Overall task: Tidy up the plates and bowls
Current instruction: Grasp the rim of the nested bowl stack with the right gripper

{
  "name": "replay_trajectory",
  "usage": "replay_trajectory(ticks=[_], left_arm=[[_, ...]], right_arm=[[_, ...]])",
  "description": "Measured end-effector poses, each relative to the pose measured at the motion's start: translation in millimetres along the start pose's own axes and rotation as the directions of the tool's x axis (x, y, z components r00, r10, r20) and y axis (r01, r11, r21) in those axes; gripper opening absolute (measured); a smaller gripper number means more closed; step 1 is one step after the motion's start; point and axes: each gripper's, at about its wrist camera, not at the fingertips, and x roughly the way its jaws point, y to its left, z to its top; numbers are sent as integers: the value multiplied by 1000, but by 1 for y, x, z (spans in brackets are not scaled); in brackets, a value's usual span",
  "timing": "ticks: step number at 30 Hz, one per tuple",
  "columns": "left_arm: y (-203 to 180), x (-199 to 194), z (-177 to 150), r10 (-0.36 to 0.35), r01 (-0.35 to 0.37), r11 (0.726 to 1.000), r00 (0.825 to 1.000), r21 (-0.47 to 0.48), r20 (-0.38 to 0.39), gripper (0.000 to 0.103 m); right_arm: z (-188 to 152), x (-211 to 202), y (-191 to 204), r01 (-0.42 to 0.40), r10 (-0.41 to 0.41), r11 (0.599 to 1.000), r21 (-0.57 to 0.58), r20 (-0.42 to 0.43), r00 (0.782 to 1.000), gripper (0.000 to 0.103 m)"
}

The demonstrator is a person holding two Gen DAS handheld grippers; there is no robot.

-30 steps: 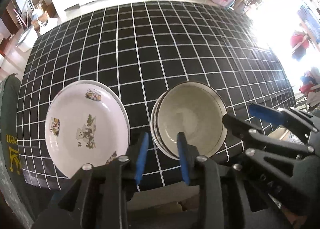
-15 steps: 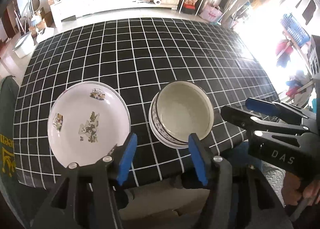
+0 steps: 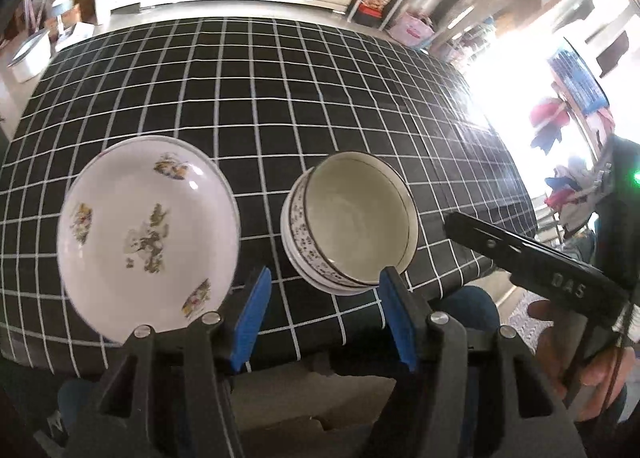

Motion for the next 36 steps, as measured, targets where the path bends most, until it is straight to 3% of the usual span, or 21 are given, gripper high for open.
replay_trajectory(ticks=[6,12,26,36], left_arm=[[4,33,9,-26,29,997,999,77,-42,54],[16,62,27,-63,72,993,994,89,-93,54],[21,112,34,-46,70,990,981,124,-190,54],[25,130,34,-27,58,990,975,132,-220,54]], right_arm=[[2,29,-10,9,-4,997,75,-60,998,77],[2,50,-13,-19,31,993,117,-104,994,77],[5,83,-25,-72,103,985,160,-192,976,77],[9,85,-34,-128,162,975,183,-183,970,77]])
